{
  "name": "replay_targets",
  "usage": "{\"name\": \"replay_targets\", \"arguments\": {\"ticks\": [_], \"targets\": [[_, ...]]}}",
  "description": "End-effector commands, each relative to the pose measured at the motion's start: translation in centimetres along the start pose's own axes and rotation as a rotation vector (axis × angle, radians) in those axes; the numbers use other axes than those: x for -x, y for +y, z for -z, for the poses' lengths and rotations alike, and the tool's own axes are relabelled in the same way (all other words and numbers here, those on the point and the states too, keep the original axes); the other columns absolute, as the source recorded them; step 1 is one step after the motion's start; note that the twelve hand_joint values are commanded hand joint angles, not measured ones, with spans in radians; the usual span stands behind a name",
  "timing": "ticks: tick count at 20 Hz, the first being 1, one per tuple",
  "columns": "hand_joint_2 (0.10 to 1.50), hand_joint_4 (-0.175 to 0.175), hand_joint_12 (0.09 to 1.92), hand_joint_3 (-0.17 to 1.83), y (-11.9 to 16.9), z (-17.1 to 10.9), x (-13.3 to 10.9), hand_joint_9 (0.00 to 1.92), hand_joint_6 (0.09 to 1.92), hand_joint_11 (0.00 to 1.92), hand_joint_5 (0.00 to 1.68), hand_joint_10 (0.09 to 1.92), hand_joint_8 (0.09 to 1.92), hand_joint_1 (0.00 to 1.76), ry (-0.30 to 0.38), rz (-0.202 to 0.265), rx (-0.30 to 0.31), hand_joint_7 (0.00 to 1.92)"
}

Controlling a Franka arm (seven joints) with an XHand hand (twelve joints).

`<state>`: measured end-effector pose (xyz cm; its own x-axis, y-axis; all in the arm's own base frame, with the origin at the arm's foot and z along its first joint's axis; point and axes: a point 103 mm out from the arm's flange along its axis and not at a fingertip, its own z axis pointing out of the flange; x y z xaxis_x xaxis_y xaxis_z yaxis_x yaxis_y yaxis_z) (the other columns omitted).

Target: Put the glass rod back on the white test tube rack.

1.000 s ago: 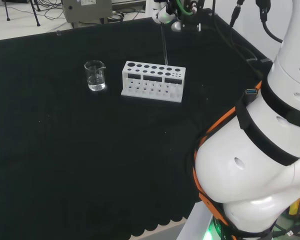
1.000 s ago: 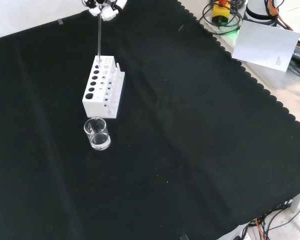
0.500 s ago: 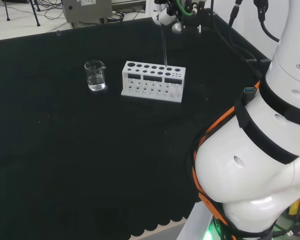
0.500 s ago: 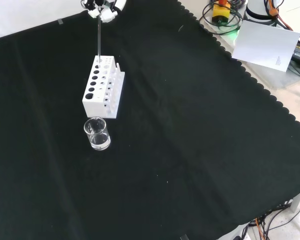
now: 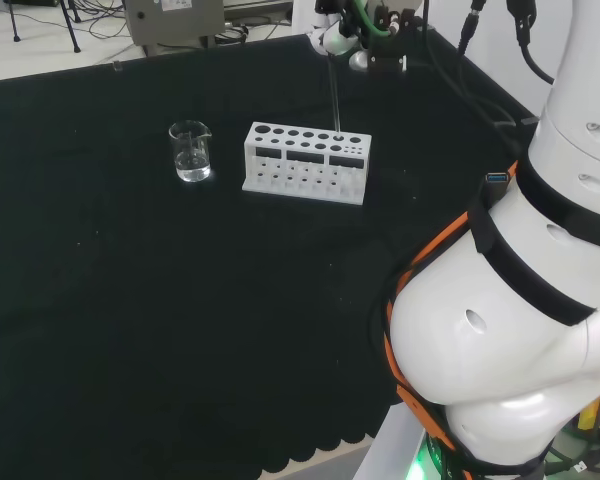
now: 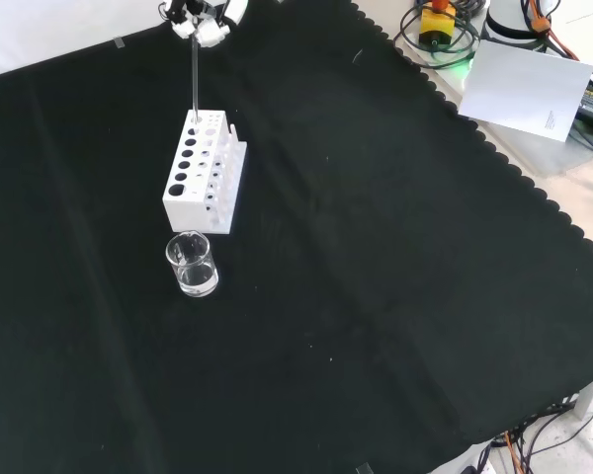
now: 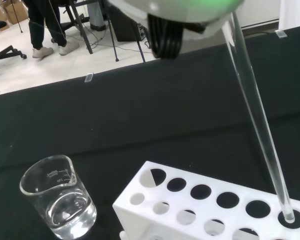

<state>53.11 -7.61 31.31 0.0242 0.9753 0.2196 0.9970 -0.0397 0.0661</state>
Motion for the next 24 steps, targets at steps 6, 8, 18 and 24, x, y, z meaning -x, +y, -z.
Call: {"name": "replay_targets", "arguments": {"ticks": [6,8,18,24], "targets": [[0.70,-0.175,0.88,0.80,0.4,-1.8,-0.3,1.63,0.92,1.68,1.01,1.00,1.30,1.30,0.006,-0.004,-0.025,1.12],[0.70,-0.175,0.88,0.80,0.4,-2.0,-0.2,1.63,0.92,1.68,1.01,1.00,1.30,1.30,0.007,-0.006,-0.031,1.12],[0.70,-0.175,0.88,0.80,1.0,-4.7,1.5,1.63,0.92,1.68,1.00,1.00,1.30,1.30,0.028,-0.029,-0.058,1.12],[0.70,-0.175,0.88,0.80,1.0,-5.3,2.1,1.63,0.92,1.68,1.00,1.00,1.30,1.30,0.032,-0.037,-0.067,1.12]]}}
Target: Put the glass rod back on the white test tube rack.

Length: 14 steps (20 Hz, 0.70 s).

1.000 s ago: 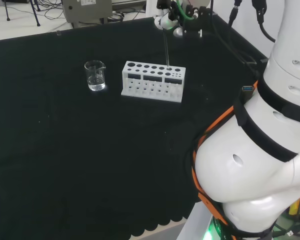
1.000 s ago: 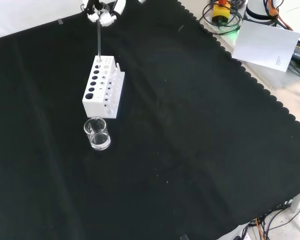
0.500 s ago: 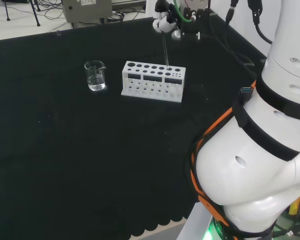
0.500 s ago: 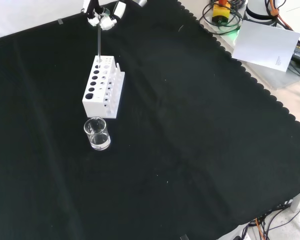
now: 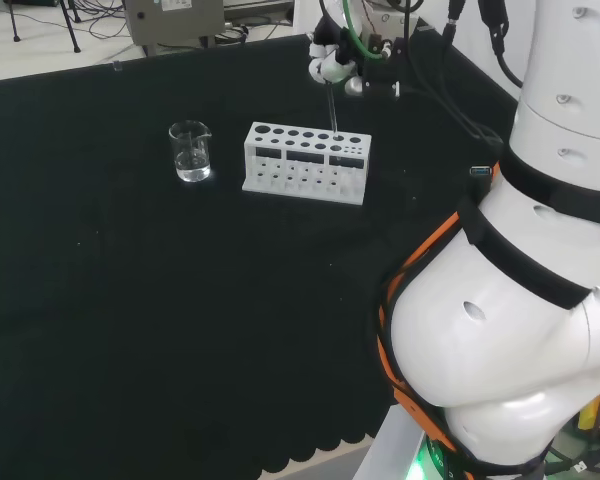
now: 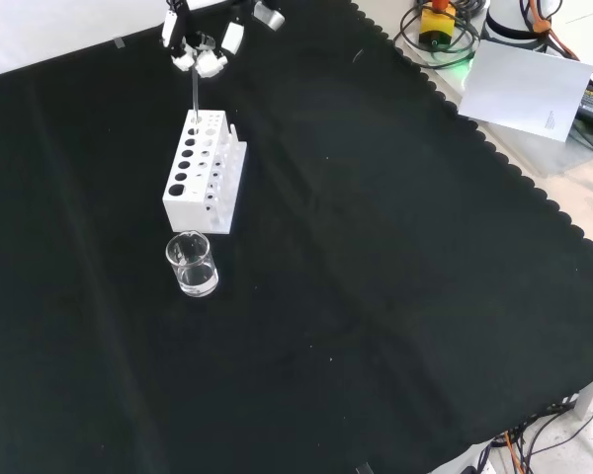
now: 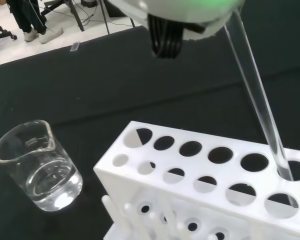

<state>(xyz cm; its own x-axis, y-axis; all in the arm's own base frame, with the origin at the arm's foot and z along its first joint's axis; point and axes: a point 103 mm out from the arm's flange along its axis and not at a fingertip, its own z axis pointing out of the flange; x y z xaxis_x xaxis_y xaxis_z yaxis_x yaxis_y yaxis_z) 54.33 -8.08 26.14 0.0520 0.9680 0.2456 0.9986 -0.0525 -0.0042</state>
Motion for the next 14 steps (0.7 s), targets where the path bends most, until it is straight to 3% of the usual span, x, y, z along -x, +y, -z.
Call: {"name": "replay_targets", "arguments": {"ticks": [1,14], "targets": [[0.70,-0.175,0.88,0.80,0.1,-0.3,0.6,1.63,0.92,1.68,1.00,1.00,1.30,1.30,0.009,-0.010,-0.002,1.12],[0.70,-0.175,0.88,0.80,-0.1,-1.3,2.3,1.63,0.92,1.68,1.00,1.00,1.30,1.30,0.025,-0.035,-0.013,1.12]]}}
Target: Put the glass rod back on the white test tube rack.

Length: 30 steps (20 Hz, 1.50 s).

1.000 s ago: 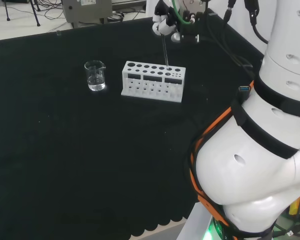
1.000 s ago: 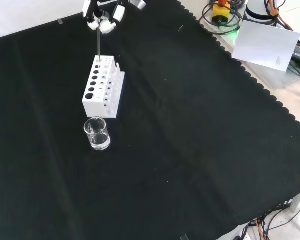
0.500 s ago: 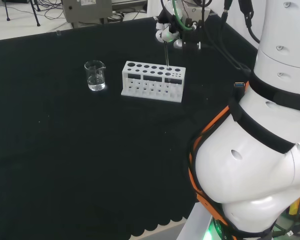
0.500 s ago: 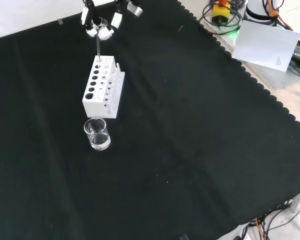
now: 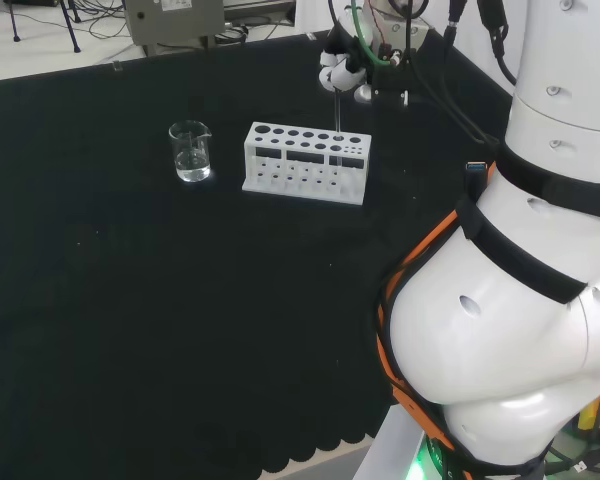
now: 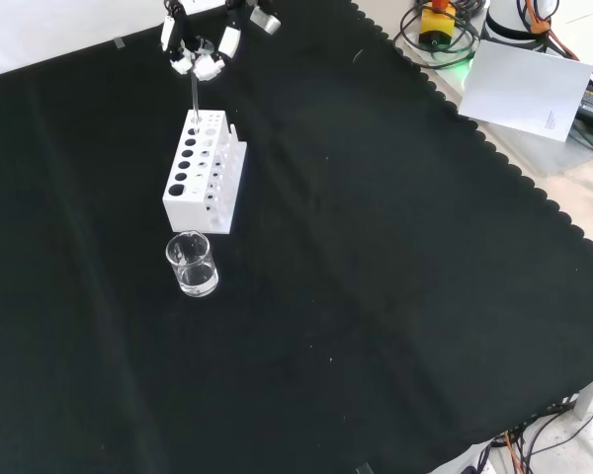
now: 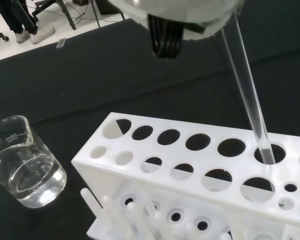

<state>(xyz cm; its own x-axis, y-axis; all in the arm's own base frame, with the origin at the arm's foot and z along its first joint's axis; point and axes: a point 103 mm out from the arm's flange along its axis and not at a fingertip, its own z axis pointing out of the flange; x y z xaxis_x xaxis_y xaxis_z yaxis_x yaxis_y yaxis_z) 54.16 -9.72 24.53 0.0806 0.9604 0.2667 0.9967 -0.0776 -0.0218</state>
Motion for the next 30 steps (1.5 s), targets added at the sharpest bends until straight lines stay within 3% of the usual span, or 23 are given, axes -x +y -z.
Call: {"name": "replay_targets", "arguments": {"ticks": [1,9,13,17,21,30], "targets": [[0.70,-0.175,0.88,0.80,0.1,-0.2,0.3,1.63,0.92,1.68,1.00,1.00,1.30,1.30,0.006,-0.007,-0.004,1.12],[0.65,-0.175,0.88,0.85,0.1,-0.8,1.3,1.68,0.91,1.71,1.03,0.98,1.24,1.30,0.059,-0.020,-0.031,1.16],[0.62,-0.175,0.83,0.85,0.1,-0.6,1.4,1.73,0.86,1.76,1.07,0.91,1.06,1.31,0.061,-0.018,-0.032,1.24],[0.63,-0.168,0.82,0.78,0.1,-0.3,1.2,1.77,0.92,1.80,1.07,0.89,0.84,1.31,0.055,-0.016,-0.034,1.29],[0.44,-0.175,0.85,0.94,0.1,-0.3,0.9,1.78,0.98,1.84,0.88,0.89,0.87,1.39,0.037,-0.010,-0.054,1.13],[0.40,-0.175,0.92,0.97,0.2,0.0,0.9,1.79,0.99,1.91,0.75,0.91,0.87,1.42,0.023,-0.020,-0.059,0.97]]}}
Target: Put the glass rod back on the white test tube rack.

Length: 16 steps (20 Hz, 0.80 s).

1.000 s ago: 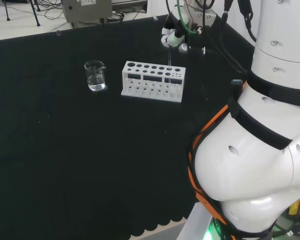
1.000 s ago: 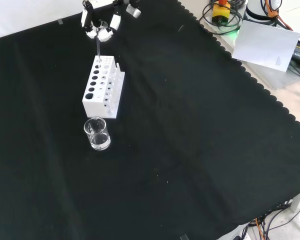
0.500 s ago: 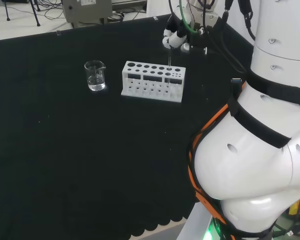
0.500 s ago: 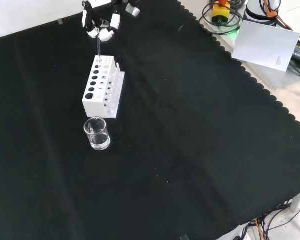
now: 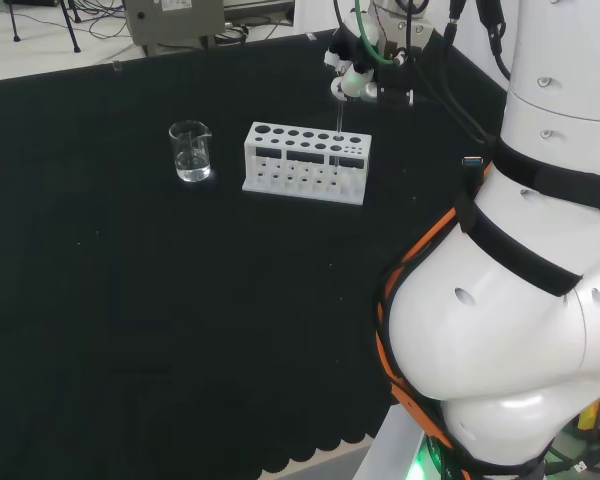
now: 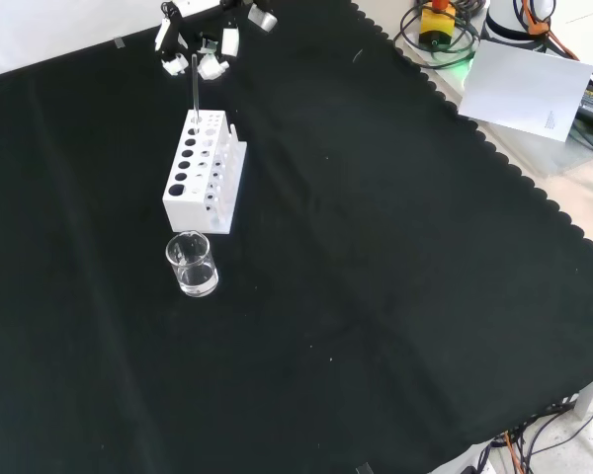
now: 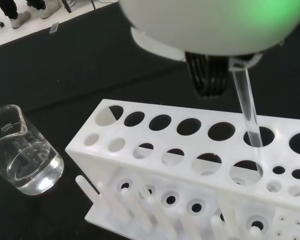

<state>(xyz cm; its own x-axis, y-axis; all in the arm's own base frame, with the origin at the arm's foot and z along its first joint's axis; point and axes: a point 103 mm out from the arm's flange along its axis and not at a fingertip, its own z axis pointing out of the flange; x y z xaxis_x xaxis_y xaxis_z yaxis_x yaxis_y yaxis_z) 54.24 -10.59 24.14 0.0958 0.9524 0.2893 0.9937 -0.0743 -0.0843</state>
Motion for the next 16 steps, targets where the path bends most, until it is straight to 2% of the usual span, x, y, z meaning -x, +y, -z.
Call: {"name": "replay_targets", "arguments": {"ticks": [1,11,16], "targets": [[0.40,-0.175,0.92,0.97,0.0,0.2,0.0,1.79,0.99,1.91,0.74,0.91,0.87,1.42,0.002,-0.006,0.003,0.97],[0.40,-0.175,0.93,0.96,-0.2,0.7,-0.1,1.80,0.99,1.92,0.72,0.92,0.85,1.43,-0.003,-0.001,0.013,0.94],[0.40,-0.175,0.93,0.95,-0.9,2.3,-1.1,1.80,0.99,1.92,0.69,0.92,0.85,1.43,-0.009,0.004,0.019,0.91]]}}
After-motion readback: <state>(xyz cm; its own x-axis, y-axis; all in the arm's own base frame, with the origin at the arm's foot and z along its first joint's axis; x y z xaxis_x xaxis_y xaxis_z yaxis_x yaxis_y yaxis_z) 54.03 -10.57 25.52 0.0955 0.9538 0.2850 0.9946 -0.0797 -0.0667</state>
